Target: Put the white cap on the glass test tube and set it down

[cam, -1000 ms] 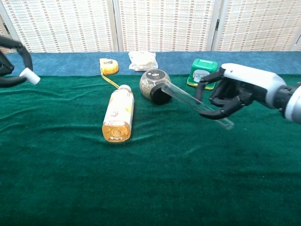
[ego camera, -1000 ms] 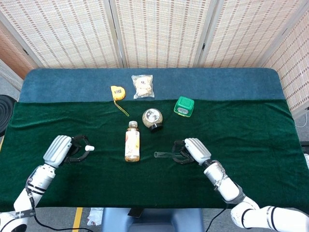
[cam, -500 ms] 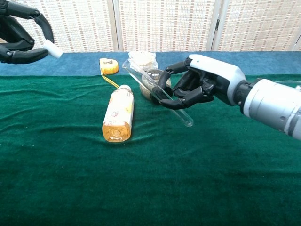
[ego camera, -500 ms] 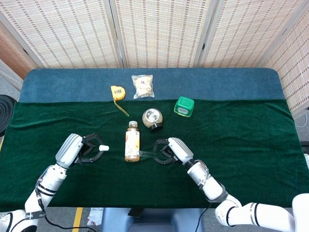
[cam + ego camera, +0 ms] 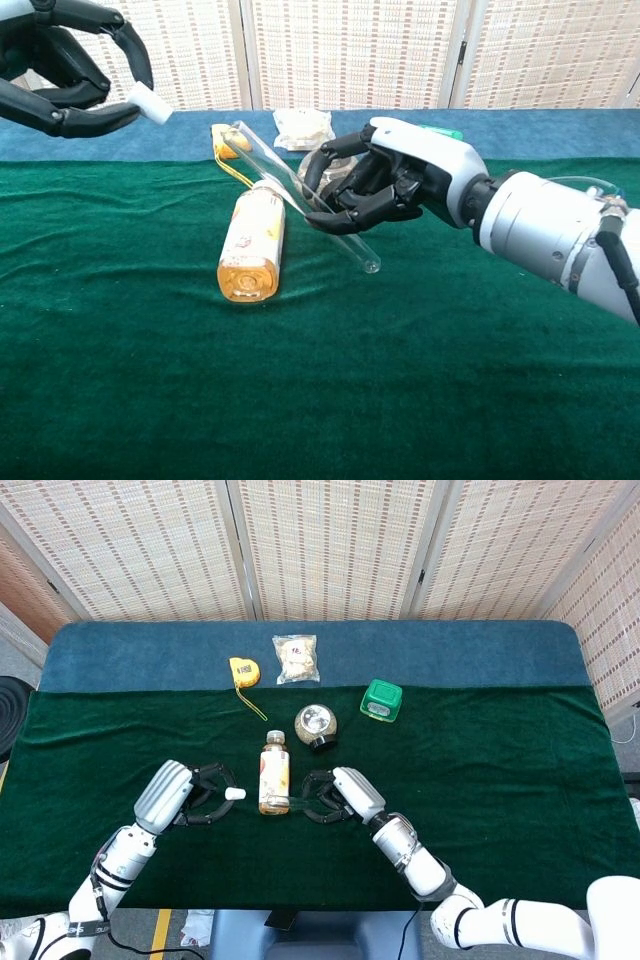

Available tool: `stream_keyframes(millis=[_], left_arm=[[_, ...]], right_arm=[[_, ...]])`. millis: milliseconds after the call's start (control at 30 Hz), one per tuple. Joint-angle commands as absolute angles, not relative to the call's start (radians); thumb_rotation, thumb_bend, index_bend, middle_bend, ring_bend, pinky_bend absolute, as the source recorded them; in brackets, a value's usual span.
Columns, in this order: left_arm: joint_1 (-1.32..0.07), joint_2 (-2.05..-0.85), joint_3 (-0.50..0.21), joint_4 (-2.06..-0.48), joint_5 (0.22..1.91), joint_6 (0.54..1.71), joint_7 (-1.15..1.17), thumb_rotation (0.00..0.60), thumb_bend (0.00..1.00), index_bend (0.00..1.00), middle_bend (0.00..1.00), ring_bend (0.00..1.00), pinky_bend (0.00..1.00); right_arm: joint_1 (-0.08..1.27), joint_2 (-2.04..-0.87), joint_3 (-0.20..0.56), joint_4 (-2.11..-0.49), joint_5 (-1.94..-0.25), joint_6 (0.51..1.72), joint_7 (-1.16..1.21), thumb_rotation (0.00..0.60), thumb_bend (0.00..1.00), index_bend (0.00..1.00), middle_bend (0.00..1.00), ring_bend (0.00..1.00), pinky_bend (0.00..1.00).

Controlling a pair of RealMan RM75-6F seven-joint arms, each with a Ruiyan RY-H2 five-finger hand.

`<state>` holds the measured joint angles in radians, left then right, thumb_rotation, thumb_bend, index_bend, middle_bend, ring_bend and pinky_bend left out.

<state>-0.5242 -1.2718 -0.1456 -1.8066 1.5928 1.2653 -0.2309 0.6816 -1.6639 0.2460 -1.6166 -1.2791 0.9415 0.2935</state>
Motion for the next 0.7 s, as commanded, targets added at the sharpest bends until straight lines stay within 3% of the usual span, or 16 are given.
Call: stream_keyframes(millis=[33, 700], left_arm=[[-0.528, -1.277, -0.144, -1.811, 1.595, 1.266, -0.225, 0.600, 0.56, 0.62, 1.00, 0.89, 0.84], [-0.549, -1.295, -0.133, -1.821, 1.602, 1.255, -0.183, 0.600, 0.56, 0.62, 1.00, 0.89, 0.84]], right_arm=[[0.685, -1.670, 0.248, -1.616, -1.276, 0.945, 0.289, 0.600, 0.73, 0.80, 0.97, 1.00, 1.00], [0.711, -1.718, 0.264, -1.605, -1.237, 0.949, 0.238, 0.600, 0.73, 0.80, 0.97, 1.00, 1.00]])
